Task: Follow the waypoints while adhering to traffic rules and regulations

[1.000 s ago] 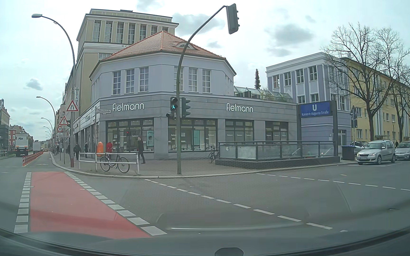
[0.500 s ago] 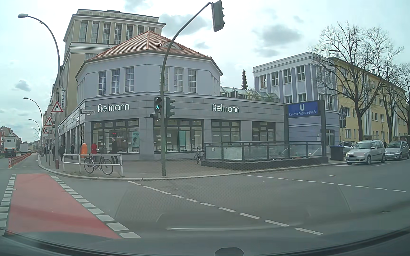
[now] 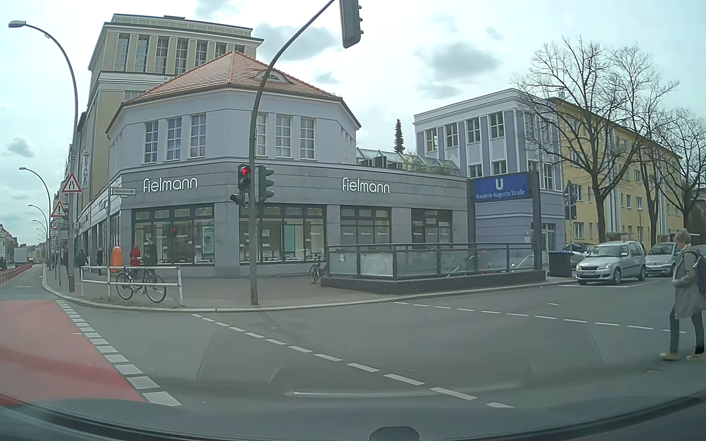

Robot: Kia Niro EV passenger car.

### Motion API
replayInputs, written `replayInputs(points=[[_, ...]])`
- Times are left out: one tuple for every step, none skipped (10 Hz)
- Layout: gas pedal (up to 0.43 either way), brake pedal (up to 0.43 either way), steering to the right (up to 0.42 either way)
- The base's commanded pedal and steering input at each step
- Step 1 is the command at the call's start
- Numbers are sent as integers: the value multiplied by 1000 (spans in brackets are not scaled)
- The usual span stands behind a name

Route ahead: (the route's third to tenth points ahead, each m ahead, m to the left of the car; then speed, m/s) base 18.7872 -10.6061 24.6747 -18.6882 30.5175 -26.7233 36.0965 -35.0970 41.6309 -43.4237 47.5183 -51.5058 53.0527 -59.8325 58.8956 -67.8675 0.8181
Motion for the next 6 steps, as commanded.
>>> replayInputs(points=[[0, 0, 511], [0, 0, 507], [0, 0, 504], [0, 0, 496], [0, 6, 487], [0, 18, 477]])
